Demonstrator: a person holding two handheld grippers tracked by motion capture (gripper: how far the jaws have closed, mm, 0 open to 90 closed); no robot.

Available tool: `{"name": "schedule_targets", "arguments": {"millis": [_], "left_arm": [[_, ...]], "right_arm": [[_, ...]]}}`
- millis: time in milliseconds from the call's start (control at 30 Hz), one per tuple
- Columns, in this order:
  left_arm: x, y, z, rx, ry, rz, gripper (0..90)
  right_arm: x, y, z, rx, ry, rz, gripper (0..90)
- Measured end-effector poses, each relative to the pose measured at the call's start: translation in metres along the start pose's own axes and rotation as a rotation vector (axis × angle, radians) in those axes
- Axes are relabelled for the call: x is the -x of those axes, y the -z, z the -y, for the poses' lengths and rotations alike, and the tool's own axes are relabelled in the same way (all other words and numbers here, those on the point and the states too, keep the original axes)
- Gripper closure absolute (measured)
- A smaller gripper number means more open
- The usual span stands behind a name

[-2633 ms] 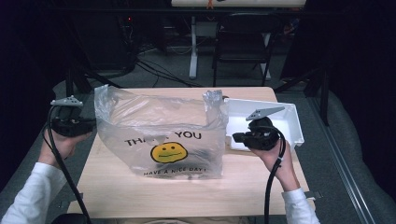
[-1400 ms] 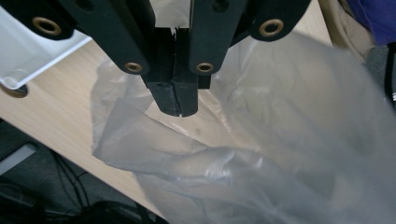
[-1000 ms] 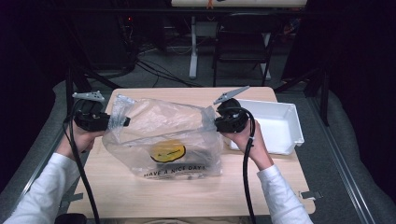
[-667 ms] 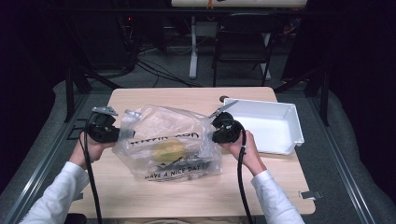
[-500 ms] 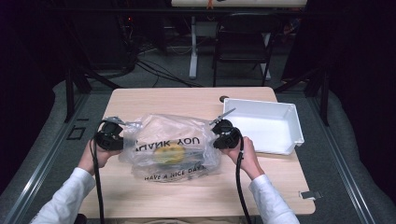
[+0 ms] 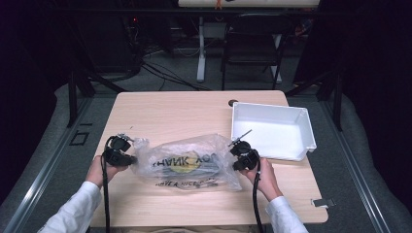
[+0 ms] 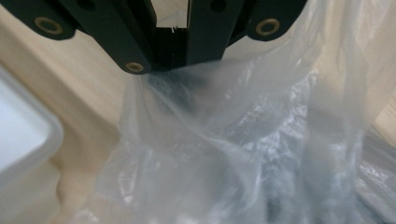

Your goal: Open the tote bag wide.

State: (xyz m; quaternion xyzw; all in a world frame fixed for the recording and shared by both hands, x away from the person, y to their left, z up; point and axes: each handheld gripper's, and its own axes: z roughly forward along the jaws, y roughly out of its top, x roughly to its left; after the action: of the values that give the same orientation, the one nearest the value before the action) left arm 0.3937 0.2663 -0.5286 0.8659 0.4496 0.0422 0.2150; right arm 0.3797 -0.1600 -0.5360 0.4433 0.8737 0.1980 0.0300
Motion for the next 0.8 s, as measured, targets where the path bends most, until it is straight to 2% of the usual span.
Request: {"name": "schedule_targets", "arguments": {"millis": [33, 67, 100, 133, 200, 367, 400, 500, 567, 633, 667, 700, 733, 767, 800], "left_arm": [[-0.002, -0.002, 0.001, -0.016, -0.001, -0.002, 90.0], [-0.002, -0.002, 0.001, -0.016, -0.001, -0.002, 90.0], [-0.002, -0.003, 0.001, -0.019, -0.004, -0.013, 90.0], [-0.005, -0.007, 0.002, -0.037, -0.010, -0.028, 90.0], [-0.007, -0.010, 0.003, -0.050, -0.008, -0.032, 90.0], [-0.010, -0.013, 0.005, -0.054, -0.008, -0.048, 90.0], [-0.010, -0.012, 0.004, -0.053, -0.006, -0.047, 90.0], [-0.009, -0.010, 0.004, -0.039, -0.005, -0.041, 90.0], [-0.007, -0.006, 0.003, -0.003, 0.016, -0.011, 90.0], [-0.004, 0.003, 0.002, 0.049, 0.021, 0.012, 89.9], [-0.004, 0.003, 0.002, 0.049, 0.021, 0.012, 88.7], [-0.003, 0.006, 0.001, 0.057, 0.016, 0.011, 88.7], [-0.001, 0.010, 0.000, 0.079, 0.018, 0.021, 86.9], [-0.001, 0.010, 0.000, 0.079, 0.018, 0.021, 85.3], [-0.001, 0.011, -0.001, 0.082, 0.015, 0.021, 85.0]], "right_arm": [[0.002, -0.001, 0.002, -0.014, 0.008, 0.008, 90.0], [0.003, -0.003, 0.008, -0.011, -0.017, 0.000, 90.0], [0.003, -0.003, 0.008, -0.011, -0.017, 0.000, 90.0], [0.006, -0.006, 0.013, -0.040, -0.018, 0.020, 90.0], [0.009, -0.007, 0.017, -0.056, -0.023, 0.018, 90.0], [0.014, -0.004, 0.024, -0.057, -0.038, 0.022, 90.0], [0.013, -0.003, 0.025, -0.048, -0.058, 0.011, 90.0], [0.012, -0.002, 0.026, -0.053, -0.039, 0.026, 90.0], [0.012, -0.001, 0.026, -0.030, -0.036, 0.026, 90.0], [0.012, 0.009, 0.025, -0.005, -0.036, 0.019, 90.0], [0.010, 0.017, 0.025, 0.020, -0.033, 0.021, 90.0], [0.010, 0.017, 0.025, 0.020, -0.033, 0.021, 90.0], [0.006, 0.028, 0.023, 0.067, -0.026, 0.007, 88.1], [0.005, 0.034, 0.023, 0.075, -0.018, 0.008, 85.7], [0.002, 0.038, 0.023, 0.107, -0.025, 0.006, 84.3]]}}
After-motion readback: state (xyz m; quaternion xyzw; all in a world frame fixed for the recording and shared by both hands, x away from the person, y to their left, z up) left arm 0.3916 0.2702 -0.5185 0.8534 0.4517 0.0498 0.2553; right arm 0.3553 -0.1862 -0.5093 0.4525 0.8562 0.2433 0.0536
